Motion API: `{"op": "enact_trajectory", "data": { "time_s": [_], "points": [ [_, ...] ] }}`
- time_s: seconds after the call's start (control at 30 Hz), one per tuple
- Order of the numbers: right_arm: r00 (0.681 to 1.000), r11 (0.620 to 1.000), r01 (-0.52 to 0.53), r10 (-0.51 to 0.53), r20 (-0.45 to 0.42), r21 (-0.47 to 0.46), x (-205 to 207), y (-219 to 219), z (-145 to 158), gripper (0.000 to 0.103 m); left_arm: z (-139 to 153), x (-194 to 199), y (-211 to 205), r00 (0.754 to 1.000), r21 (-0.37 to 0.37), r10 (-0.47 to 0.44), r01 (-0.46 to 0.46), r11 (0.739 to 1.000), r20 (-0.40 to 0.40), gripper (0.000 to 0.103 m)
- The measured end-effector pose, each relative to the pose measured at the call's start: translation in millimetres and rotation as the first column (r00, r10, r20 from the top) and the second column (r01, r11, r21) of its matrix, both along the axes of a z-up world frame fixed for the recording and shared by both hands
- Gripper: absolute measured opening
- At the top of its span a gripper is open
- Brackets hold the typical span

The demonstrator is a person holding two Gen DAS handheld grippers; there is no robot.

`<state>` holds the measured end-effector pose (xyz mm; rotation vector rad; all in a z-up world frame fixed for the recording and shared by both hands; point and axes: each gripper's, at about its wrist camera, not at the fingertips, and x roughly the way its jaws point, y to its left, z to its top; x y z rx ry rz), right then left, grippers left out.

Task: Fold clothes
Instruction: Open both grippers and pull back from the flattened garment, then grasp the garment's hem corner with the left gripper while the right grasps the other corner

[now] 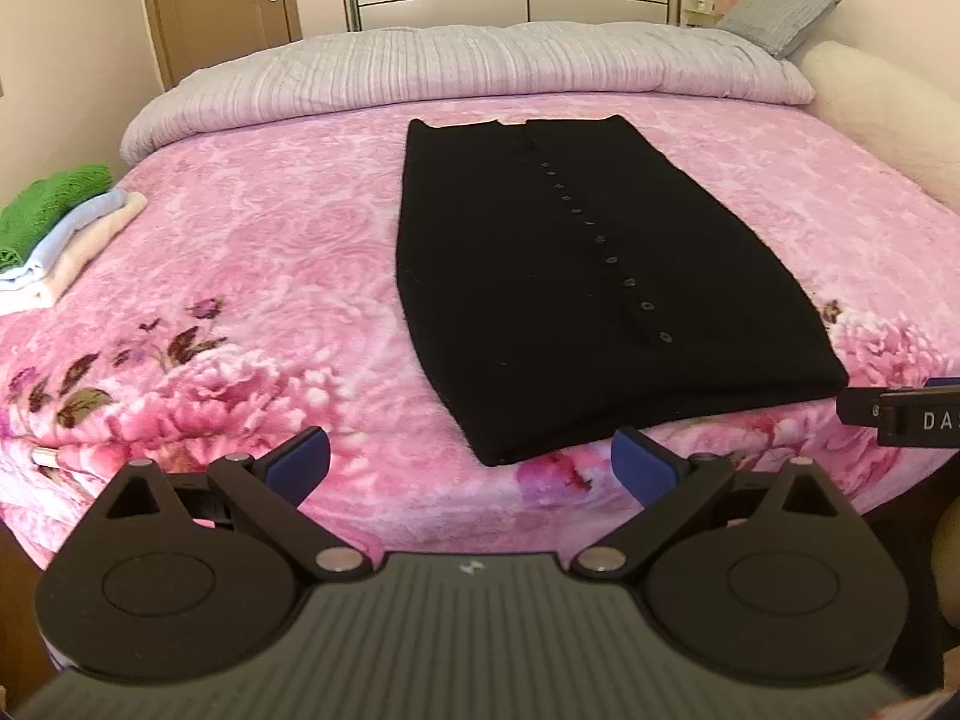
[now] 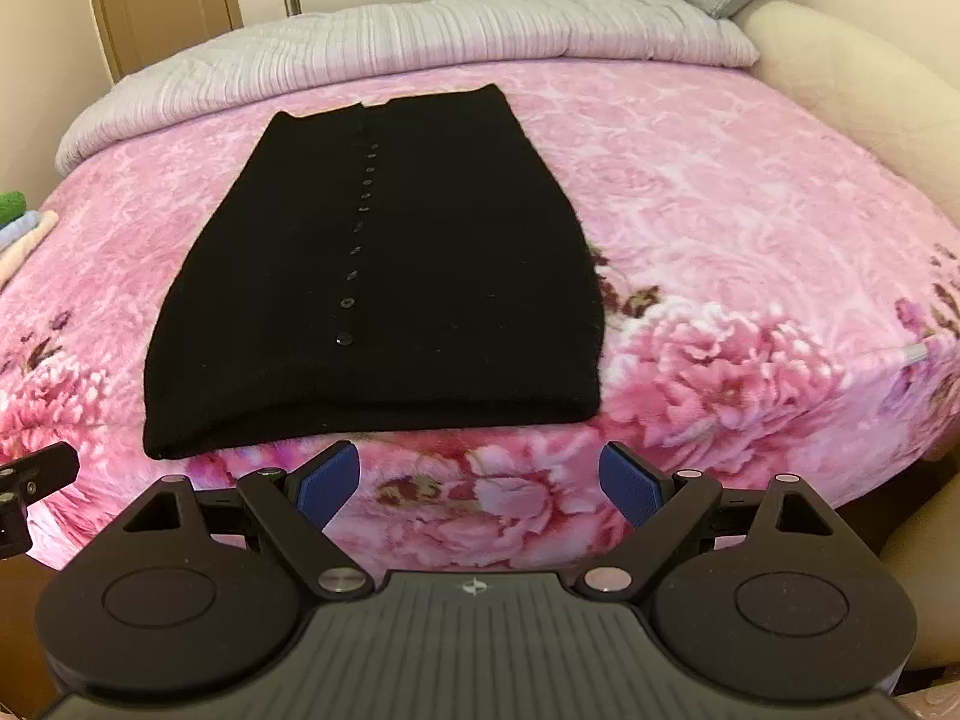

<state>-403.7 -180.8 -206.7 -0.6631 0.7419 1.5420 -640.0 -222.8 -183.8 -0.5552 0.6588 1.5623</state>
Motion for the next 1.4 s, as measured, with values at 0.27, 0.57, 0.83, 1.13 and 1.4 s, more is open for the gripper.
{"op": "enact_trajectory", "data": {
  "time_s": [0.27,0.57,0.83,1.13,1.4],
  "points": [
    [0.999,0.999,0.005,-0.006,-0.032,-0.032,8,19,-12,0.089,-7,2,20,1.0,-0.037,0.009,-0.009,0.999,-0.001,0.099],
    [0.999,0.996,0.052,-0.053,-0.013,-0.079,16,48,-24,0.089,-23,-2,55,0.999,-0.078,0.0,0.002,0.997,0.033,0.099],
    [0.991,1.0,0.003,-0.005,-0.13,-0.015,44,63,-29,0.089,-37,-42,76,0.957,-0.083,0.001,0.024,0.996,0.29,0.094],
    [0.819,0.99,0.011,-0.088,-0.567,-0.137,136,103,-68,0.066,-84,-113,100,0.715,-0.172,0.124,-0.005,0.985,0.688,0.052],
    [0.742,0.959,-0.027,-0.17,-0.648,-0.282,151,136,-114,0.047,-131,-138,119,0.54,-0.256,0.222,-0.014,0.967,0.812,0.051]
  ]
}}
